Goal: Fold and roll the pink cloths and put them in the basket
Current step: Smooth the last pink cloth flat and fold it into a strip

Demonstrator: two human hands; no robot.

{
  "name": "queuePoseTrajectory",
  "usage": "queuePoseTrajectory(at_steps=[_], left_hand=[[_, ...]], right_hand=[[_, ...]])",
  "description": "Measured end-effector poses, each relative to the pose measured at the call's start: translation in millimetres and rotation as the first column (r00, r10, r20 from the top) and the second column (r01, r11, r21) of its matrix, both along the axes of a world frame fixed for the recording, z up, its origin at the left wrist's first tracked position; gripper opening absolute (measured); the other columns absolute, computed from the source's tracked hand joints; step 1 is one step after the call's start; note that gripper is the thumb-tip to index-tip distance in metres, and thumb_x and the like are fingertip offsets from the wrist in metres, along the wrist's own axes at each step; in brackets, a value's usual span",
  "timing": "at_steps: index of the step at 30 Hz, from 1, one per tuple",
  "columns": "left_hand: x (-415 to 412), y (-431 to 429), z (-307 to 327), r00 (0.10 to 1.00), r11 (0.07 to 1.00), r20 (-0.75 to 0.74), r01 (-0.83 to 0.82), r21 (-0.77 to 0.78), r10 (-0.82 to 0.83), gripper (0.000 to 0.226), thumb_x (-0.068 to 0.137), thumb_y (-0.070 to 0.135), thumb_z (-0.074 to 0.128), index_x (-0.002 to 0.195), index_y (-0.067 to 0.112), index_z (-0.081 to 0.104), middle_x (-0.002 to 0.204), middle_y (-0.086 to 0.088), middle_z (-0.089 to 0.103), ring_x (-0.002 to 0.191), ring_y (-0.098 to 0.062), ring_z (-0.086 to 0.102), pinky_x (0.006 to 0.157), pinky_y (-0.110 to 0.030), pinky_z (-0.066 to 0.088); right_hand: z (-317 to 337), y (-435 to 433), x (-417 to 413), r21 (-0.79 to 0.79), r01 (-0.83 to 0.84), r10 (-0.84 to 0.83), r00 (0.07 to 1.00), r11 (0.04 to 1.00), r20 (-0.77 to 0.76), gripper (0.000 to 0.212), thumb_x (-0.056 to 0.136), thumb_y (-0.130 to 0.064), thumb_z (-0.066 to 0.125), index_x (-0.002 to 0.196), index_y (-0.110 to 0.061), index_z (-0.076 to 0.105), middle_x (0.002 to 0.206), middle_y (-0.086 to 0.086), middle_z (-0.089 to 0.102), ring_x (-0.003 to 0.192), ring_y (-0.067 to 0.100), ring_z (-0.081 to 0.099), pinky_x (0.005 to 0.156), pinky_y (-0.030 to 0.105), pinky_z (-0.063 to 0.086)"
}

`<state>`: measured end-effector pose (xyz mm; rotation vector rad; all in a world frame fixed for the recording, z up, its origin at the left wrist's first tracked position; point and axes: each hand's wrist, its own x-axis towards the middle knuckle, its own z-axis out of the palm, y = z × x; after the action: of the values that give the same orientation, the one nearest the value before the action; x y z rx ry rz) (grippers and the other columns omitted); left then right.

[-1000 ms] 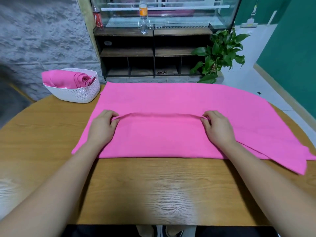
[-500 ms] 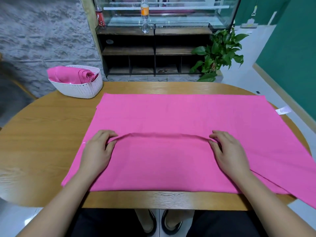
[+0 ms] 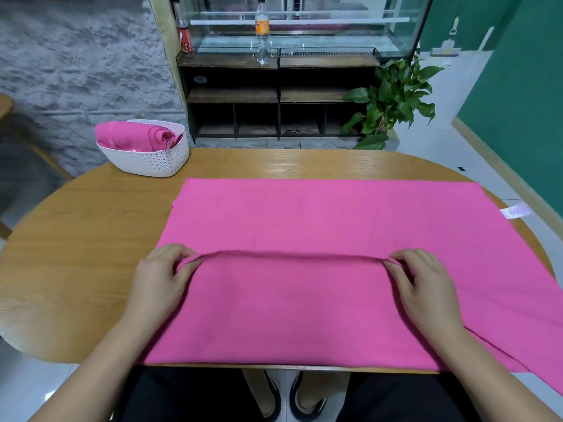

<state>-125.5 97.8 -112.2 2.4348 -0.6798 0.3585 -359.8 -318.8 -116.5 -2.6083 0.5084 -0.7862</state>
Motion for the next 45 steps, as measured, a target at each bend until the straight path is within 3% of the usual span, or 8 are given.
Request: queuePoseTrajectory(at_steps=[4,10,16,23,27,36,45], left_hand=[[18.9,-6.3,35.6,0.998,0.992,-0.011,-0.069,-0.103,0.068,0.011,0.094,0.03,0.077,0.089,0.021,0.073,0.088,0.009,0.073,0.082,-0.015,0.066,0.076,-0.038,0.047],[84.3,-44.7,67.4,0.995,0.984,-0.02,-0.098,-0.152,0.096,0.015,0.095,0.034,0.076,0.091,0.02,0.073,0.084,0.005,0.075,0.079,-0.017,0.065,0.073,-0.038,0.047],[162.7,-83.4,47.8,0.993,0.994,-0.094,-0.082,-0.07,0.075,0.017,0.092,0.036,0.078,0.088,0.02,0.074,0.081,0.0,0.075,0.078,-0.024,0.068,0.073,-0.04,0.052],[211.2,-100.8,6.4,0.992,0.994,-0.09,-0.08,0.078,0.087,0.024,0.09,0.038,0.08,0.083,0.017,0.072,0.083,-0.007,0.067,0.078,-0.033,0.062,0.069,-0.043,0.049],[214.5,-94.5,-11.1,0.985,0.989,-0.091,-0.146,0.012,0.146,0.019,0.089,0.031,0.082,0.085,0.017,0.07,0.089,-0.006,0.068,0.083,-0.03,0.062,0.07,-0.036,0.039],[197.7,-85.8,-15.6,0.981,0.981,-0.038,-0.19,0.04,0.191,0.009,0.095,0.026,0.076,0.097,0.018,0.072,0.097,-0.008,0.064,0.09,-0.034,0.062,0.076,-0.042,0.045],[116.0,-40.8,-20.2,0.979,0.979,-0.023,-0.204,-0.008,0.204,0.005,0.097,0.023,0.074,0.098,0.019,0.072,0.093,-0.002,0.062,0.083,-0.026,0.06,0.072,-0.039,0.044]], right_hand=[[26.1,-3.7,20.9,-0.064,0.038,-0.033,0.996,0.997,0.079,0.019,0.106,-0.032,0.062,0.101,-0.015,0.069,0.091,0.002,0.064,0.088,0.028,0.059,0.08,0.045,0.047],[55.9,-32.5,90.9,-0.057,0.043,-0.035,0.988,0.997,0.148,0.015,0.105,-0.029,0.064,0.099,-0.015,0.066,0.092,0.004,0.067,0.087,0.03,0.059,0.078,0.047,0.049],[41.5,-66.9,163.6,-0.005,0.104,-0.104,0.994,0.995,0.023,0.024,0.104,-0.038,0.062,0.093,-0.017,0.066,0.082,0.0,0.06,0.081,0.032,0.059,0.064,0.041,0.042],[-2.2,-91.9,207.1,-0.034,0.132,-0.135,0.986,0.991,-0.099,0.028,0.102,-0.04,0.063,0.09,-0.015,0.066,0.083,0.009,0.063,0.083,0.036,0.06,0.064,0.041,0.045],[-15.5,-97.3,206.3,-0.083,0.143,-0.148,0.987,0.986,-0.064,0.029,0.102,-0.038,0.064,0.09,-0.012,0.066,0.081,0.01,0.058,0.08,0.037,0.057,0.068,0.045,0.047],[-16.0,-93.2,195.0,-0.107,0.149,-0.157,0.985,0.983,-0.071,0.027,0.103,-0.034,0.063,0.091,-0.01,0.066,0.084,0.013,0.057,0.081,0.038,0.056,0.07,0.047,0.047],[-16.5,-59.1,122.9,-0.081,0.112,-0.118,0.99,0.99,-0.077,0.022,0.103,-0.032,0.063,0.093,-0.013,0.066,0.086,0.006,0.054,0.083,0.036,0.054,0.075,0.047,0.046]])
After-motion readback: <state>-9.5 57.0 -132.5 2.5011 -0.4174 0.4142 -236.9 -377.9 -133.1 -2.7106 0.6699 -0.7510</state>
